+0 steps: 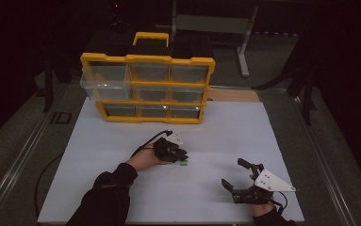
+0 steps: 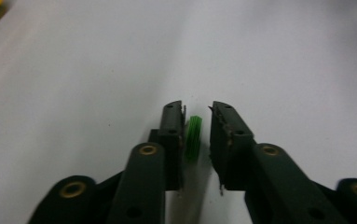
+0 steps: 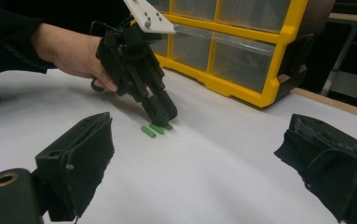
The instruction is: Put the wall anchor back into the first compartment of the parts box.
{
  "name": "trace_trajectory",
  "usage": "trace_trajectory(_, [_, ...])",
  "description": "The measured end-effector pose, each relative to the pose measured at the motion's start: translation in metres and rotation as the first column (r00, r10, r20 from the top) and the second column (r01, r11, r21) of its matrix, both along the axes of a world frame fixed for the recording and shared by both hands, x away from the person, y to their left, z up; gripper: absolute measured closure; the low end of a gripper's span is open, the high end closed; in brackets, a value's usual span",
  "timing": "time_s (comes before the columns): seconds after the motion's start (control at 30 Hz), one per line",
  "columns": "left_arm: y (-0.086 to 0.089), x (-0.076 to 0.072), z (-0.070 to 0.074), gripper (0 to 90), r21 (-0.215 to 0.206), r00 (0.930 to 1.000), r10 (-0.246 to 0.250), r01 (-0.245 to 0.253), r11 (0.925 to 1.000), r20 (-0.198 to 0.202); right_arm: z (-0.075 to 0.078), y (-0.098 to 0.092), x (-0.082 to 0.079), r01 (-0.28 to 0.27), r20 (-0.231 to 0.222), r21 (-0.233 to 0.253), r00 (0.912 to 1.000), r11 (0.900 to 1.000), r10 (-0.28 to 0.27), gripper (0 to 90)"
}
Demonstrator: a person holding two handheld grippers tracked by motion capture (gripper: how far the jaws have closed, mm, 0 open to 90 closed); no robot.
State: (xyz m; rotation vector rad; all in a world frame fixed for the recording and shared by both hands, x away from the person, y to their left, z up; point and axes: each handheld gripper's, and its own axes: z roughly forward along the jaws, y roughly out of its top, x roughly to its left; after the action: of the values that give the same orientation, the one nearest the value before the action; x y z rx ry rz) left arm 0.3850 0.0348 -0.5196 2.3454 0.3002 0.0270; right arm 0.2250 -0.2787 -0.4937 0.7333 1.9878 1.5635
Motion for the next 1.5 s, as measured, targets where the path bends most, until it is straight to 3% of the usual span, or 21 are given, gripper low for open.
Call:
trace_trajectory(0.27, [0.002,0.004,-0.003,82.5,0.003,1.0,0.0,0.0,1.0,-0.007,-0.001,0.0,0.001,-0.001,-0.006,-0.005,1.0,1.0,0.001,8.0])
trace_trajectory(0.3, [0.002,0.004,-0.003,82.5,-0.008,0.9999,0.004,-0.004,1.0,-0.011,-0.001,0.0,0.001,-0.001,-0.006,-0.005,1.0,1.0,0.001,8.0])
trace_trajectory(0.33, [0.003,0.006,-0.003,82.6,-0.011,0.999,0.016,-0.017,0.9998,-0.041,-0.001,0.0,0.001,0.0,-0.007,-0.006,1.0,1.0,0.0,8.0])
trace_trajectory(0.4, [0.004,0.006,-0.002,83.1,-0.008,0.9989,0.02,-0.02,0.9998,-0.042,-0.001,0.0,0.001,0.0,-0.008,-0.005,1.0,1.0,0.0,8.0])
trace_trajectory(0.57, [0.014,0.003,0.014,83.3,-0.044,0.9998,0.016,-0.016,0.9989,-0.014,-0.001,0.0,0.0,0.0,-0.003,-0.006,1.0,1.0,0.0,8.0])
trace_trajectory(0.67, [0.02,-0.001,0.024,83.3,-0.053,0.9996,-0.027,0.027,0.9982,0.003,0.0,0.0,0.0,-0.002,0.002,-0.004,1.0,1.0,0.002,8.0])
trace_trajectory(0.87, [0.035,-0.012,0.042,83.3,-0.063,0.9945,-0.104,0.104,0.9926,-0.007,-0.001,0.0,0.001,-0.003,-0.001,0.004,1.0,1.0,0.003,8.0])
trace_trajectory(1.17, [0.06,-0.025,0.064,83.3,-0.081,0.9905,-0.137,0.136,0.9874,-0.009,-0.001,-0.002,0.002,0.001,0.007,0.016,1.0,1.0,-0.001,8.0])
trace_trajectory(1.33, [0.068,-0.028,0.071,83.3,-0.071,0.9902,-0.139,0.139,0.9878,-0.004,-0.001,-0.002,0.002,0.002,0.009,0.019,1.0,1.0,-0.003,8.0])
trace_trajectory(1.37, [0.078,-0.031,0.081,83.3,-0.068,0.9904,-0.138,0.138,0.9881,0.004,0.0,-0.002,0.001,0.001,0.011,0.019,0.9999,1.0,-0.001,8.0])
trace_trajectory(1.5, [0.087,-0.034,0.089,83.3,-0.067,0.9913,-0.131,0.132,0.9891,0.013,0.0,-0.002,0.001,0.0,0.009,0.021,1.0,1.0,0.0,8.0])
